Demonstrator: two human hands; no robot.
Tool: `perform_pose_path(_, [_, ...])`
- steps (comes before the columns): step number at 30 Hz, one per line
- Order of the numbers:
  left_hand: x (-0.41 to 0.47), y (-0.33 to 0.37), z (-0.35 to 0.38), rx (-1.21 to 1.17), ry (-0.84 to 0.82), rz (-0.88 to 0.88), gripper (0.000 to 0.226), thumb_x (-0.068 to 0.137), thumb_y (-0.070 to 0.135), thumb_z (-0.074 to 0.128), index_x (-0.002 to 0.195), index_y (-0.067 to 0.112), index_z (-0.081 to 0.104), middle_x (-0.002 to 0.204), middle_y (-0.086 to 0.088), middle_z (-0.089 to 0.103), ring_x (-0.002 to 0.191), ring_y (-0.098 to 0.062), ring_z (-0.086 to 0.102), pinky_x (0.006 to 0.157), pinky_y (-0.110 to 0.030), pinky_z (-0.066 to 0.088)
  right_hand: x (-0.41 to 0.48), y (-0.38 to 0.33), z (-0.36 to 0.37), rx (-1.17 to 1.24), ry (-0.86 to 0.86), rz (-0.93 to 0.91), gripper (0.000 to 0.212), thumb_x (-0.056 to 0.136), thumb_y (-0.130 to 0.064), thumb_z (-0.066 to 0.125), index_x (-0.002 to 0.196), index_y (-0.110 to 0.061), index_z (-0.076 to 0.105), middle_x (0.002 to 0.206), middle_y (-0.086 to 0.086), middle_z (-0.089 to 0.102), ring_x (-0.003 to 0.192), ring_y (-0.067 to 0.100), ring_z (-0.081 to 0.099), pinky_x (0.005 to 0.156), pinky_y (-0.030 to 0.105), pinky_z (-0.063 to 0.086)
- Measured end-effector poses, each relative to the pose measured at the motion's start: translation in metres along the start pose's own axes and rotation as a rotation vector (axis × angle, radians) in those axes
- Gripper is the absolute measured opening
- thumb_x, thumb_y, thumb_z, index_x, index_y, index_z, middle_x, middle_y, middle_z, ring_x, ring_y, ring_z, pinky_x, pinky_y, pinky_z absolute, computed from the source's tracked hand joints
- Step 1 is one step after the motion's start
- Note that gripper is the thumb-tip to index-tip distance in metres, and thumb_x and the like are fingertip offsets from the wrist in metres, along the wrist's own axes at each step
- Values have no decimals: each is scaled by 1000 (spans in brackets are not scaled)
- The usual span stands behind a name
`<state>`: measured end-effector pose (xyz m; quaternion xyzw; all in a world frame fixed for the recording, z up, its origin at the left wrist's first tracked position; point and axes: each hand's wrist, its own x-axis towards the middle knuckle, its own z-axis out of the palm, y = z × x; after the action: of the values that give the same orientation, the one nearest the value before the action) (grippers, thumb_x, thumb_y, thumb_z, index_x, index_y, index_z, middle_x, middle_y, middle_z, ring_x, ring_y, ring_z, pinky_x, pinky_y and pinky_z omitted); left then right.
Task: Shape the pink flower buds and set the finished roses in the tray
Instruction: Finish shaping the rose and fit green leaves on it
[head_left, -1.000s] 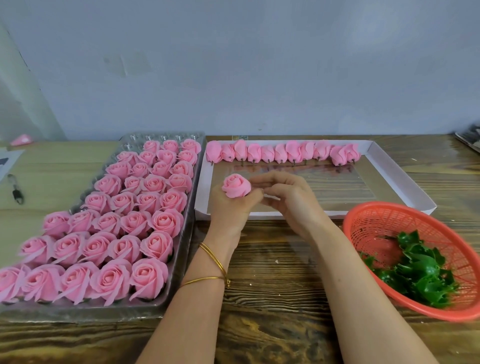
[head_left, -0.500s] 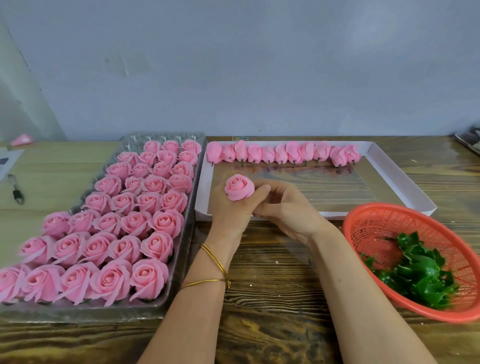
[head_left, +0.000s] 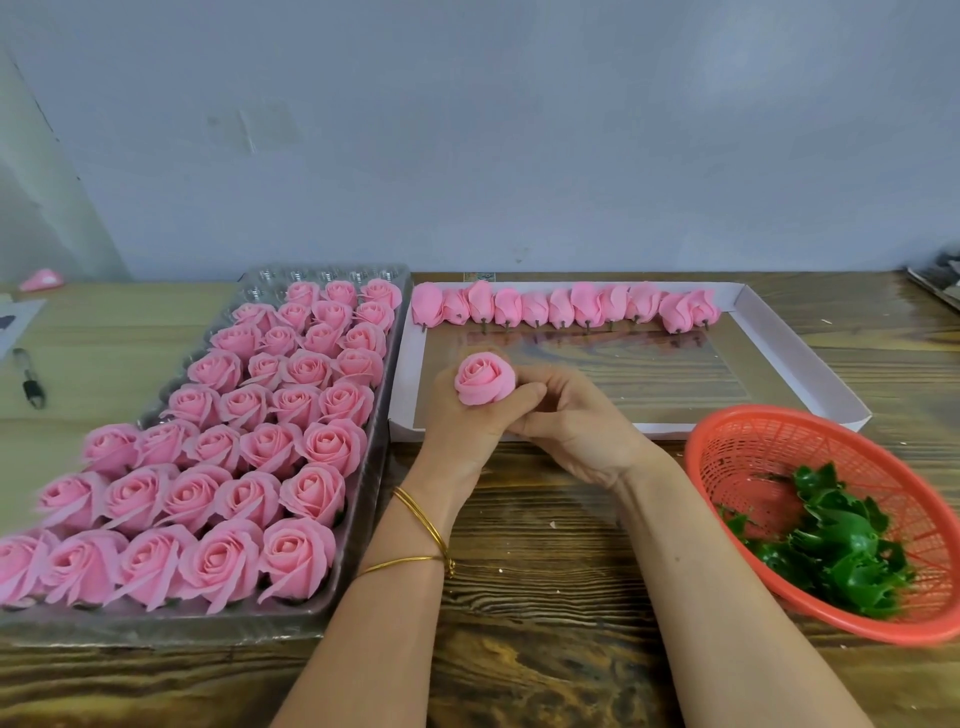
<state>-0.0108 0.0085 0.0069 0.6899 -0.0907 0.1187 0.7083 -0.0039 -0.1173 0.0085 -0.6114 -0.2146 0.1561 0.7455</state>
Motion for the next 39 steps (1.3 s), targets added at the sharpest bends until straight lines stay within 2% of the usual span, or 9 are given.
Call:
perform_pose_path(4, [-1, 2, -1, -4, -20, -6, 23, 54, 34, 77, 74, 39, 66, 71, 13, 63, 76, -7, 62, 71, -22, 53, 0, -2, 2, 9, -19, -20, 40, 81, 19, 56, 117, 3, 63, 116, 19, 67, 117, 27, 62, 100, 34, 51])
perform_pose_path(12, [-2, 3, 2, -27, 8, -32, 45, 64, 24, 77, 95, -1, 57, 83, -13, 57, 83, -26, 58, 81, -46, 53, -1, -1, 1, -20, 6, -29, 36, 80, 6, 60, 112, -6, 69, 115, 15, 70, 117, 28, 63, 103, 40, 49])
perform_pose_path(15, [-2, 5, 3, -49, 23, -61, 59, 69, 29, 76, 107, -10, 52, 95, -29, 57, 93, -40, 60, 86, -51, 54, -1, -1, 2, 22, 21, -34, 37, 80, 5, 61, 105, -19, 75, 111, 7, 73, 115, 22, 65, 96, 31, 51])
perform_pose_path(19, [-1, 3, 4, -40, 73, -63, 52, 76, 18, 80, 113, -6, 54, 94, -2, 62, 88, -8, 62, 76, -22, 53, -1, -3, 3, 14, 16, -69, 41, 83, 6, 59, 104, -25, 75, 109, 0, 74, 113, 17, 66, 92, 24, 51])
perform_pose_path(21, [0, 1, 3, -14, 70, -41, 49, 77, 19, 78, 120, 6, 59, 107, 11, 61, 101, 1, 59, 83, -15, 51, -2, -3, 3, 21, 17, -82, 42, 82, 9, 58, 103, -23, 76, 108, 1, 74, 112, 17, 66, 92, 25, 51])
perform_pose_path(24, [2, 1, 3, 60, 42, 41, 54, 77, 30, 77, 126, 34, 58, 130, 7, 50, 115, 8, 48, 89, -6, 43, -2, -1, 3, 9, 10, -90, 37, 83, 11, 58, 103, -16, 74, 107, 4, 74, 111, 20, 66, 93, 27, 51])
perform_pose_path(29, [2, 2, 2, 88, 127, 70, 65, 64, 44, 80, 123, 33, 57, 117, 9, 59, 111, -11, 56, 96, -41, 51, -2, -1, 2, -68, 67, -110, 35, 87, 16, 57, 107, -10, 70, 106, 4, 74, 109, 18, 67, 93, 27, 52])
perform_pose_path(34, [0, 2, 1, 158, 171, 73, 71, 60, 43, 83, 124, 32, 55, 113, 12, 60, 107, -9, 58, 88, -33, 55, -2, -7, -1, -205, 134, -200, 34, 87, 12, 59, 116, -2, 68, 112, 8, 72, 110, 19, 67, 90, 26, 53])
perform_pose_path(39, [-3, 5, 7, 291, 174, 207, 61, 69, 41, 76, 124, 39, 49, 113, 7, 56, 105, -8, 56, 90, -25, 49, 1, 1, -6, -643, 283, -238, 32, 84, 3, 67, 107, -19, 71, 99, 8, 66, 95, 23, 59, 84, 41, 51])
